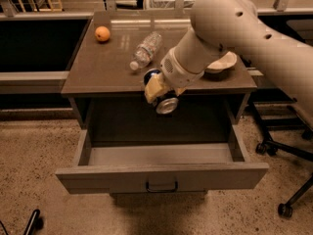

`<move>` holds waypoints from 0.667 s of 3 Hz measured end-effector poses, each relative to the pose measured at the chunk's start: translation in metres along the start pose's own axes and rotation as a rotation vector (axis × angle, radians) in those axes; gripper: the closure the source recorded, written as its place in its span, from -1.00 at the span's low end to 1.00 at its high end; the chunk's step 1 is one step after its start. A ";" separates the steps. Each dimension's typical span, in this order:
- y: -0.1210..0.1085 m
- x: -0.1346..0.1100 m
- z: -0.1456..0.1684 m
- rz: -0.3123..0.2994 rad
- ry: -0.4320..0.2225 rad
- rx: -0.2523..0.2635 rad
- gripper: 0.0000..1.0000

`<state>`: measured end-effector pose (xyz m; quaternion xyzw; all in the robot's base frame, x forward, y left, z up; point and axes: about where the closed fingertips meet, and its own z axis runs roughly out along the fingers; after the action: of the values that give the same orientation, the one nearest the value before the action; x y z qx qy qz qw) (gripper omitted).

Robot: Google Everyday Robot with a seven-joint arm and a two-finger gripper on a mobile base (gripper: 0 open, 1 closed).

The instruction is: Pick pepsi can from top drawer and place on counter

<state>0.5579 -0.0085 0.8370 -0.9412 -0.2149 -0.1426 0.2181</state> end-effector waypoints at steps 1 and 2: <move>-0.004 0.015 -0.030 -0.003 0.022 -0.020 1.00; -0.007 0.029 -0.050 0.014 0.047 -0.035 1.00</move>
Offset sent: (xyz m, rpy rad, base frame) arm 0.0217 -0.0159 0.0865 -0.0020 -0.0649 -0.0850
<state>0.5708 -0.0171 0.8931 -0.9428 -0.2005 -0.1666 0.2076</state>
